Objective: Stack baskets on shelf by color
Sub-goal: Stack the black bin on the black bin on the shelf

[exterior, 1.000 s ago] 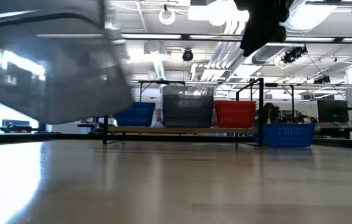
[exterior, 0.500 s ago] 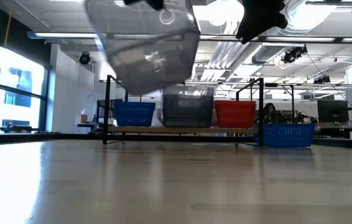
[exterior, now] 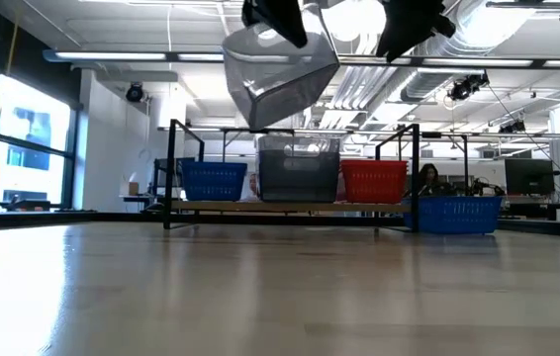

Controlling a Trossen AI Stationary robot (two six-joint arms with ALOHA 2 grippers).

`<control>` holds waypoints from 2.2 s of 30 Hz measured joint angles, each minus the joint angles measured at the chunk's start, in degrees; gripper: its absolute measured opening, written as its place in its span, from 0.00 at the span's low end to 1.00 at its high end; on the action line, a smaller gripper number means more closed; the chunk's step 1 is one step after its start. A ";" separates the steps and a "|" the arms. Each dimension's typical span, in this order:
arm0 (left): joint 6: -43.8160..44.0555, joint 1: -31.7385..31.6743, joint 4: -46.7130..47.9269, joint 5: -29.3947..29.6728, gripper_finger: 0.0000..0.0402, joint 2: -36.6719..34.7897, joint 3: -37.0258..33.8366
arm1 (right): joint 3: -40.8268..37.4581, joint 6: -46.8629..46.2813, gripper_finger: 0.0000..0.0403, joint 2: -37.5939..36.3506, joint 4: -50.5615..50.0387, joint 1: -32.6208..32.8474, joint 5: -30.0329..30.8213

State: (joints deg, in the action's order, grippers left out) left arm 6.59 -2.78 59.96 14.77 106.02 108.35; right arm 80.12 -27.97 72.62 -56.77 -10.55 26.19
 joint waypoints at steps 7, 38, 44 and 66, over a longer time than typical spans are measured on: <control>-7.52 -8.30 -0.94 -0.01 0.00 -0.07 2.59 | 2.98 2.50 0.28 0.02 -0.19 -4.25 0.53; -16.25 -18.97 -7.46 -8.61 0.00 0.54 -0.39 | 3.49 4.91 0.28 0.02 -1.26 -8.61 -0.24; -18.68 -19.01 -7.39 -9.79 0.00 2.25 -0.43 | 3.49 3.96 0.28 0.02 -1.26 -8.61 -0.24; -23.27 -20.16 -4.03 -9.65 0.00 5.33 -0.43 | 3.45 2.47 0.28 0.02 -1.27 -8.61 -0.24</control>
State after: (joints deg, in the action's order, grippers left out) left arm -16.68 -22.93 55.93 5.13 111.34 107.92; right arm 83.57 -25.50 72.64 -58.04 -19.16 25.96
